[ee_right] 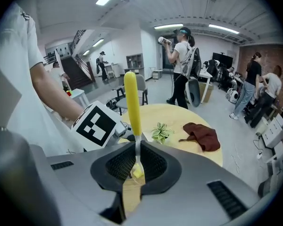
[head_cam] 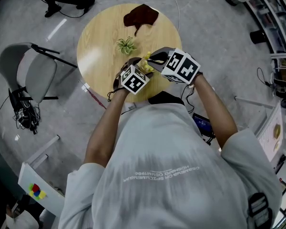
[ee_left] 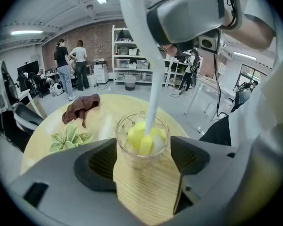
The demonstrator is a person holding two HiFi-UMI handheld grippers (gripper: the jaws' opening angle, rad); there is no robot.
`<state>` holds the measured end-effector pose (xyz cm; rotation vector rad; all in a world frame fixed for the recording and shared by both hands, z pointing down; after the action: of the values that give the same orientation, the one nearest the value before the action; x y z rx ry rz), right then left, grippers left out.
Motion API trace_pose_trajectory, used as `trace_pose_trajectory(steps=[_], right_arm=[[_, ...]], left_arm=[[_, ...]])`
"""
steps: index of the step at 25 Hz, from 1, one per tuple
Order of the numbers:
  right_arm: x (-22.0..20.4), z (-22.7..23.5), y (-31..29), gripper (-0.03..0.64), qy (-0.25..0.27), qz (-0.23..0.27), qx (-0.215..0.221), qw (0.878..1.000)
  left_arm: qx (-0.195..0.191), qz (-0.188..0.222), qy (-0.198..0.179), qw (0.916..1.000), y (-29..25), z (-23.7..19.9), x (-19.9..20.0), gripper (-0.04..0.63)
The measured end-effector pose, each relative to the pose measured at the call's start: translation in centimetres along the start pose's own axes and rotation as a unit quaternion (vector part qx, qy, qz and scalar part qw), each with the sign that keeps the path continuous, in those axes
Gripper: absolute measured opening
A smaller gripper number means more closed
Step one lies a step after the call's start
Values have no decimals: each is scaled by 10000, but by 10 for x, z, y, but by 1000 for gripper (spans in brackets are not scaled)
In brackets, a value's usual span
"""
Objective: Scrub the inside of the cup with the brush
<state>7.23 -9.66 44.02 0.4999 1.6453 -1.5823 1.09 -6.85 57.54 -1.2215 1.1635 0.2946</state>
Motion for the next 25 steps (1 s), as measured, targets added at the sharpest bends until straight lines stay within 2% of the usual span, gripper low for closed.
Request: trace_pose_trajectory(steps=[7,25], right_arm=[[-5,6,5,57,324,-381,-61,9987],[-5,19,10,58,407,-304,-382,9980]], left_arm=[[-14,23,-61,10000,-1,3,1,368],[28,1,-55,10000,-1,6,3,368]])
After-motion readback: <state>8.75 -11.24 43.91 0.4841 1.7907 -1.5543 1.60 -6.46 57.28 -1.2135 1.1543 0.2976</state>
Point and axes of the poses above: the fingertips, and each gripper's own axes: y backward along the fingers, z to its right, x out of its top, the point moved 8 cm from there along y, backward along the fingers, and after that the axes turned 11 degrees about z, right-handed, at the moved point
